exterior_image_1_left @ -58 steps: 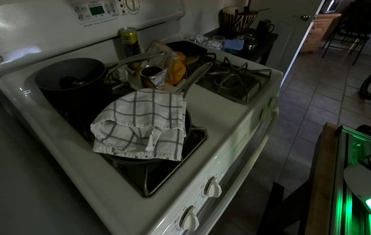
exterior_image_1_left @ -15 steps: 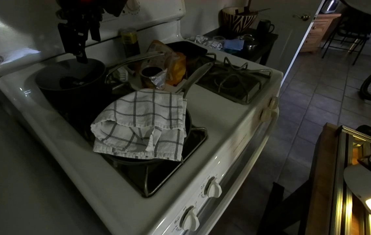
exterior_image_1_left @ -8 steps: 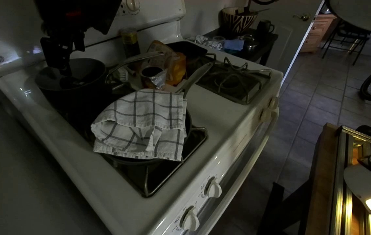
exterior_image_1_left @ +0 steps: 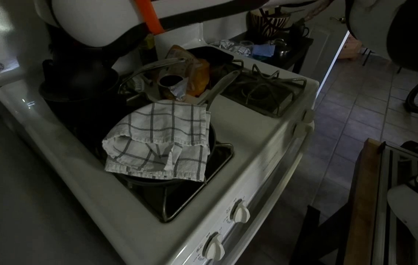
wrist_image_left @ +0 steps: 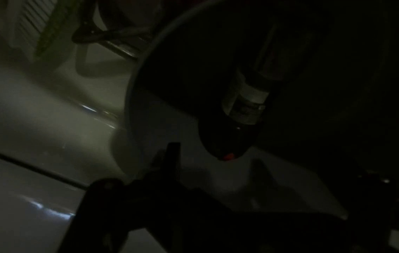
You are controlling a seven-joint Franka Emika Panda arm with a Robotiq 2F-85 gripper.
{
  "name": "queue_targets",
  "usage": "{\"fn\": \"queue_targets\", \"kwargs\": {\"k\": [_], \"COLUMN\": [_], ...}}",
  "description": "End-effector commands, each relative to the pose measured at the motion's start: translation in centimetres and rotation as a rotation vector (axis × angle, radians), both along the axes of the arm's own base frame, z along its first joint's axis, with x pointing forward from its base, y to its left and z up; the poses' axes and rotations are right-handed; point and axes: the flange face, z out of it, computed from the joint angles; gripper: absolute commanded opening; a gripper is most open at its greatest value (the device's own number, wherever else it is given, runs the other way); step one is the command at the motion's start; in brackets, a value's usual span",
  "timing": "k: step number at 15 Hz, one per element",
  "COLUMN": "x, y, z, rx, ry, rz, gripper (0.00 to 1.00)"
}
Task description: Remove the jar from the pot and put it on the stove.
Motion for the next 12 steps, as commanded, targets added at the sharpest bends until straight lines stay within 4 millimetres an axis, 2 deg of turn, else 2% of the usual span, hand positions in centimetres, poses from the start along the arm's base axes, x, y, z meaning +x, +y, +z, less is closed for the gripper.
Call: {"fn": "queue_targets", "kwargs": {"k": [1,4,5,6,7,9,10,11,12], "x": [0.8,0.8,0.7,0.6,0.6,0.4,0.4,0.4,0.4], "y": [-0.2,-0.1,0.0,0.1,0.1,0.2,0.3,0.3,0.3], "z": [-1.3,-1.8,-1.9,-2.0,-2.0,-2.3,-2.5,-2.7,-2.9], "rx": [0.060,0.069,0.069,0.068,0.065,0.059,0.056,0.053,0.050], "ry": [0.012,0.030,0.038,0.043,0.052,0.067,0.072,0.076,0.084], "rz": [-0.033,-0.037,-0.038,-0.038,-0.039,-0.040,-0.043,-0.045,-0.047], "gripper": [1.00,0.99,0.93,0.92,0.88,0.88,0.83,0.85,0.84]}}
